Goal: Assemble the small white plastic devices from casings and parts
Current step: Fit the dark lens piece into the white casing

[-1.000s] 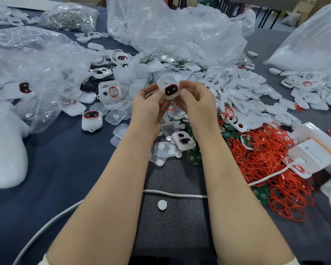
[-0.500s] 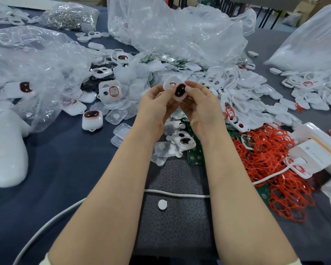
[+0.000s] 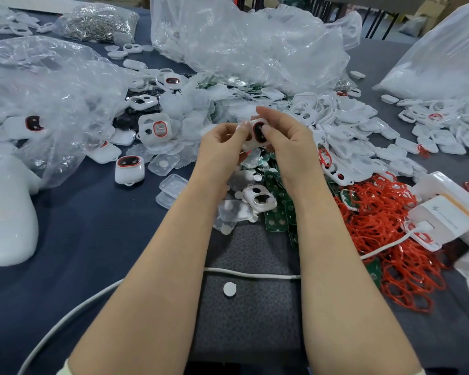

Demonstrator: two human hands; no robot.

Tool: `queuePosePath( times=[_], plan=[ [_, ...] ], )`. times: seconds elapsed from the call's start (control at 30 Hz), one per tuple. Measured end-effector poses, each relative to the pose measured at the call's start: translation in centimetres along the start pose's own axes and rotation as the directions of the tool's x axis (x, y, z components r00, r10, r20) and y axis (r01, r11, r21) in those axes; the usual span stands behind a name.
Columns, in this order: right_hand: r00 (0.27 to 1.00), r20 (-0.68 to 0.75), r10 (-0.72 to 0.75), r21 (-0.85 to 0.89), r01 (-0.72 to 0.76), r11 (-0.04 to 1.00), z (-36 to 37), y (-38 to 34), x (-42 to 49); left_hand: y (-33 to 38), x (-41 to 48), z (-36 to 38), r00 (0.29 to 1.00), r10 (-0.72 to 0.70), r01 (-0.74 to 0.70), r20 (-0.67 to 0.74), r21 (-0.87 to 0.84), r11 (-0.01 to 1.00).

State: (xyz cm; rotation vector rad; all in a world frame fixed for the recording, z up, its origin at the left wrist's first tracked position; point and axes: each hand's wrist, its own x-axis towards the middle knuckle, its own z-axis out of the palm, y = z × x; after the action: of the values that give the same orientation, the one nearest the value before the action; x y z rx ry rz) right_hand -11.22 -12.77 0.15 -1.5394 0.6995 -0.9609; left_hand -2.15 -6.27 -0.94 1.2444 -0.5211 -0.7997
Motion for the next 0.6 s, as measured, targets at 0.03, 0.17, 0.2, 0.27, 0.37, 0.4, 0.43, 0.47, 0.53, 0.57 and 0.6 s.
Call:
queuePosePath(
  times=[0.03, 0.17, 0.2, 0.27, 0.37, 0.4, 0.43, 0.47, 0.53, 0.57, 0.6],
  plan=[
    [1.0, -0.017, 0.014, 0.051, -0.013, 0.999, 0.02, 0.05, 0.08, 0.05, 0.05, 0.04, 1.0, -0.014, 0.014, 0.003, -0.035, 0.999],
    [0.993, -0.083, 0.09, 0.133, -0.078, 0.988, 0.16, 0.17, 0.28, 0.14, 0.09, 0.18, 0.999, -0.04, 0.036, -0.023, -0.135, 0.99],
    [0.994, -0.075, 0.084, 0.117, -0.075, 0.99, 0.15, 0.2, 0.24, 0.1, 0.11, 0.2, 0.999, -0.035, 0.031, -0.029, -0.139, 0.99],
    [0.997, -0.056, 0.05, 0.036, -0.048, 0.998, 0.12, 0.24, 0.14, -0.02, 0.08, 0.2, 0.999, 0.0, -0.004, -0.036, -0.122, 0.993],
    [0.999, -0.044, -0.01, -0.12, 0.005, 0.993, 0.12, 0.33, -0.07, -0.13, -0.1, 0.25, 0.993, 0.101, -0.101, -0.053, 0.005, 0.995],
    [0.999, -0.032, -0.021, -0.162, 0.015, 0.987, 0.14, 0.35, -0.15, -0.15, -0.12, 0.24, 0.99, 0.128, -0.125, -0.057, 0.053, 0.991],
    [1.0, -0.016, -0.027, -0.203, 0.023, 0.979, 0.17, 0.31, -0.23, -0.18, -0.09, 0.21, 0.987, 0.148, -0.141, -0.059, 0.098, 0.985],
    [1.0, 0.006, -0.029, -0.242, 0.03, 0.97, 0.21, 0.26, -0.31, -0.23, -0.01, 0.15, 0.985, 0.161, -0.151, -0.063, 0.142, 0.978],
    [0.998, 0.053, -0.031, -0.31, 0.046, 0.95, 0.33, 0.19, -0.44, -0.31, 0.11, 0.03, 0.98, 0.188, -0.166, -0.071, 0.24, 0.956],
    [0.997, 0.063, -0.036, -0.337, 0.055, 0.94, 0.35, 0.18, -0.44, -0.38, 0.17, -0.01, 0.975, 0.21, -0.181, -0.069, 0.291, 0.939],
    [0.997, 0.06, -0.042, -0.363, 0.061, 0.93, 0.31, 0.23, -0.41, -0.46, 0.23, -0.02, 0.969, 0.238, -0.203, -0.062, 0.345, 0.916]
  ],
)
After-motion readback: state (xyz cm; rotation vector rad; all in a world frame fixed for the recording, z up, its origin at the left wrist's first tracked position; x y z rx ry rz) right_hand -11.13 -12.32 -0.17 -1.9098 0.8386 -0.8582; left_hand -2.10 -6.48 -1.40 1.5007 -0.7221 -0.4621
